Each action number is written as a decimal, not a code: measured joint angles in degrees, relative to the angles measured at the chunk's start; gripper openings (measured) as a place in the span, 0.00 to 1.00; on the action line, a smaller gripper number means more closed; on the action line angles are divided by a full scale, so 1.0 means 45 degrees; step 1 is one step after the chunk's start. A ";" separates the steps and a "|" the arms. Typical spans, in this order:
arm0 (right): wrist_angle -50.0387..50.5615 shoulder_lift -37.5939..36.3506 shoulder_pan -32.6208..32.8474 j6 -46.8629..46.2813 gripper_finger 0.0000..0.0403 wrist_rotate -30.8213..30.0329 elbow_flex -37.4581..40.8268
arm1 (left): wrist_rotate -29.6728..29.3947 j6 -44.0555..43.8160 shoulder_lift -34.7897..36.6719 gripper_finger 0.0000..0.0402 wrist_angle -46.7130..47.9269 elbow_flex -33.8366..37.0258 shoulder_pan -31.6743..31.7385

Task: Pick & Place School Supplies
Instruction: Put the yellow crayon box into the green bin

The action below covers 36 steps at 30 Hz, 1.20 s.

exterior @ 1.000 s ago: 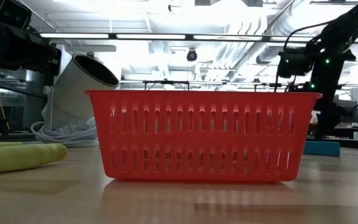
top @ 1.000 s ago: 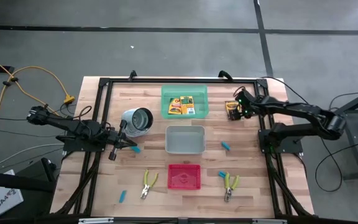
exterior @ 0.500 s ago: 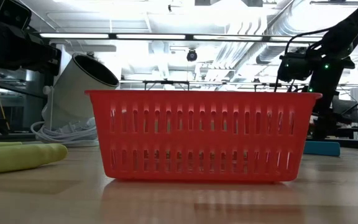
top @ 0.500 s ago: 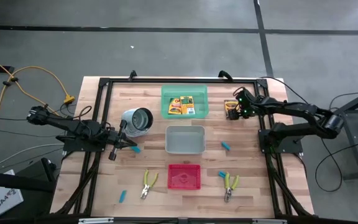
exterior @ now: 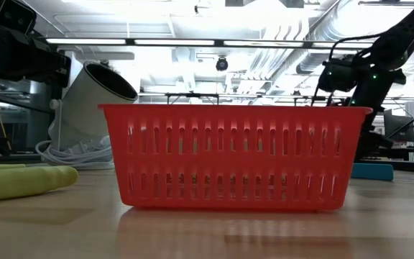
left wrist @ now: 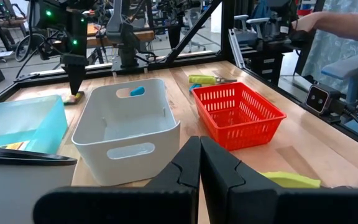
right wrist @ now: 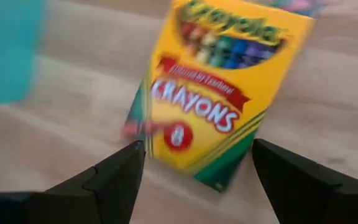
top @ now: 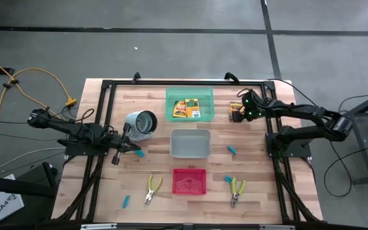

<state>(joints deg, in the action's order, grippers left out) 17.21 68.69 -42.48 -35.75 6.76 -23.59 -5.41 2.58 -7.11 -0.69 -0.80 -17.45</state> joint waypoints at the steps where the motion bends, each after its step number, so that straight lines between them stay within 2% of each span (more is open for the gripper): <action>1: -0.0102 0.0000 0.0010 0.0005 0.72 0.0240 0.0000 | 0.0000 0.0002 0.0003 0.00 -0.0003 0.0000 0.0000; 4: -0.0387 0.0000 0.0000 -0.0004 0.72 0.0735 0.0000 | 0.0000 0.0000 0.0004 0.00 0.0000 0.0000 0.0005; 8: -0.0425 0.0000 0.0000 -0.0074 0.72 0.0535 -0.0005 | 0.0000 0.0002 0.0005 0.00 0.0000 0.0000 0.0002; 21: -0.1007 -0.0010 0.0000 0.0159 0.72 -0.1539 -0.0010 | 0.0000 -0.0003 0.0004 0.00 -0.0001 0.0000 0.0005; 36: -0.1314 -0.0015 0.0000 0.0882 0.72 -0.1473 -0.0019 | 0.0000 0.0002 0.0004 0.00 0.0000 0.0000 0.0000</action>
<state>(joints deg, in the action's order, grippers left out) 11.30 68.62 -42.48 -31.78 0.13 -23.68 -5.41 2.59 -7.10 -0.69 -0.80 -17.45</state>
